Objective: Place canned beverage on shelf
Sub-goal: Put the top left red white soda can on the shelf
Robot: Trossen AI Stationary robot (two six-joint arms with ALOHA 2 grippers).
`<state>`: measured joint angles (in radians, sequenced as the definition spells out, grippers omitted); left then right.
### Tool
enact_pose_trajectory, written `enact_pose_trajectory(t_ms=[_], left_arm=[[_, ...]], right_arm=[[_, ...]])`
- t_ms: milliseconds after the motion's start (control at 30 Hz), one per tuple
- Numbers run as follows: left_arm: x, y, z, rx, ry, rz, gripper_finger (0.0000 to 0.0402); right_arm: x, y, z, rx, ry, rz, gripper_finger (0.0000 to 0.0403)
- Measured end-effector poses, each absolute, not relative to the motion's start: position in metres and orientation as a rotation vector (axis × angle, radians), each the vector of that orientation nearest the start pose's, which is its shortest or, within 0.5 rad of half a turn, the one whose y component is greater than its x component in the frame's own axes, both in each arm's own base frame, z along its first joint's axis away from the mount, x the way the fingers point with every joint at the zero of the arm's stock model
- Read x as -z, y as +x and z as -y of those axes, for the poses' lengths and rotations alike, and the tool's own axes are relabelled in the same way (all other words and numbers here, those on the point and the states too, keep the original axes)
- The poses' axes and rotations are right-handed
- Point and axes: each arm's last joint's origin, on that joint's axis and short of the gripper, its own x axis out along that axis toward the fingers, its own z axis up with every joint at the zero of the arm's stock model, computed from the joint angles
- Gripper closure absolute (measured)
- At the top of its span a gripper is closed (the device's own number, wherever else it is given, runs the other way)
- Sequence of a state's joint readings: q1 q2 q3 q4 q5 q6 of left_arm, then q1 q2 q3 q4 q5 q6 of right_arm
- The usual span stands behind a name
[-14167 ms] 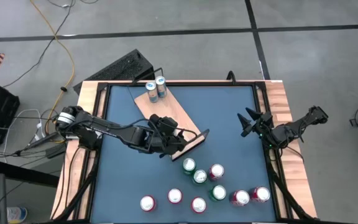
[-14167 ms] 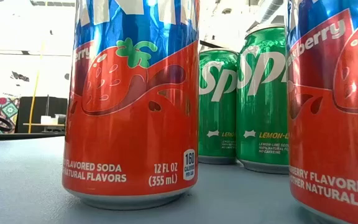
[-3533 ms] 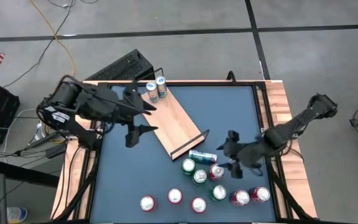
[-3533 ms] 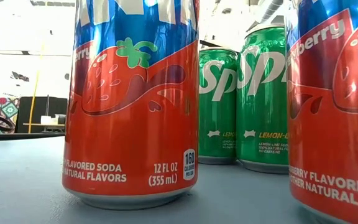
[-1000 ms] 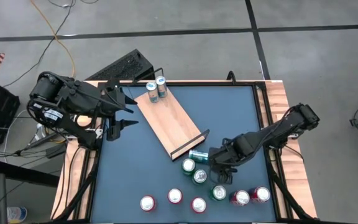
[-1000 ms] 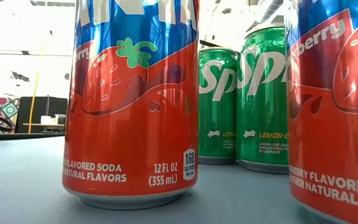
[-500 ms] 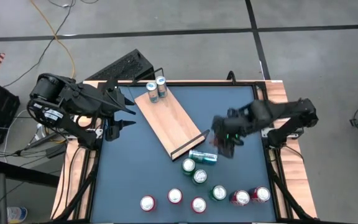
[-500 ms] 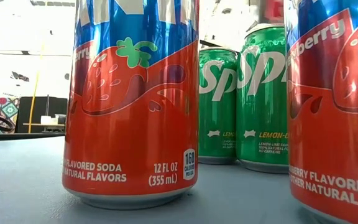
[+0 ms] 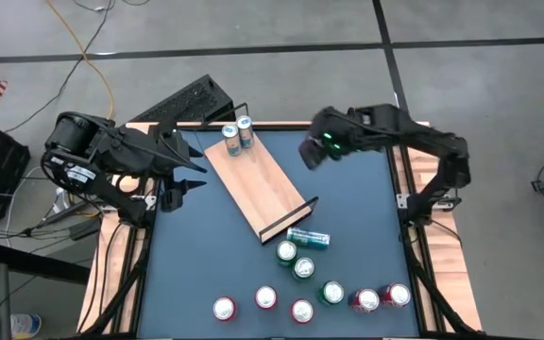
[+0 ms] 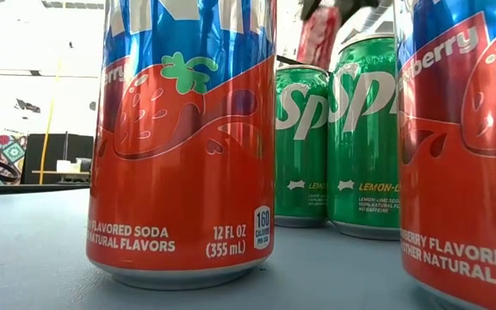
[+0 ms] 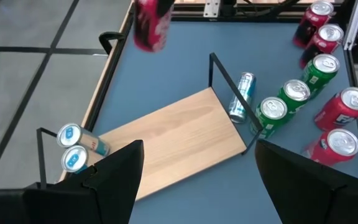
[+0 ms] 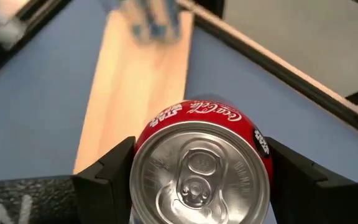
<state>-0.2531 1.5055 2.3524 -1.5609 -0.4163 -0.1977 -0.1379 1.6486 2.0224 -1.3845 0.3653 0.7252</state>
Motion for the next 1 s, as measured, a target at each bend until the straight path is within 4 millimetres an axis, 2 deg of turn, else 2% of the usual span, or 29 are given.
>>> enact_pose_trajectory(t_ms=[100,300,400,700,1000], left_arm=[[-0.529,0.188,0.036,-0.24,0.04,-0.65,0.0109],[-0.529,0.188,0.036,-0.244,0.035,-0.648,0.0109],[-0.529,0.188,0.036,-0.244,0.035,-0.647,0.0109],[-0.529,0.188,0.036,-0.248,0.021,-0.645,0.0109],[-0.529,0.188,0.035,-0.274,0.029,-0.638,0.0109]], right_arm=[[-0.415,0.317,0.069,0.84,0.58,-0.784,0.0141],[-0.371,0.368,0.093,0.778,0.656,-0.824,0.0141],[-0.355,0.385,0.105,0.761,0.686,-0.824,0.0141],[-0.321,0.409,0.139,0.781,0.738,-0.801,0.0141],[-0.324,0.411,0.146,0.776,0.744,-0.74,0.0141]])
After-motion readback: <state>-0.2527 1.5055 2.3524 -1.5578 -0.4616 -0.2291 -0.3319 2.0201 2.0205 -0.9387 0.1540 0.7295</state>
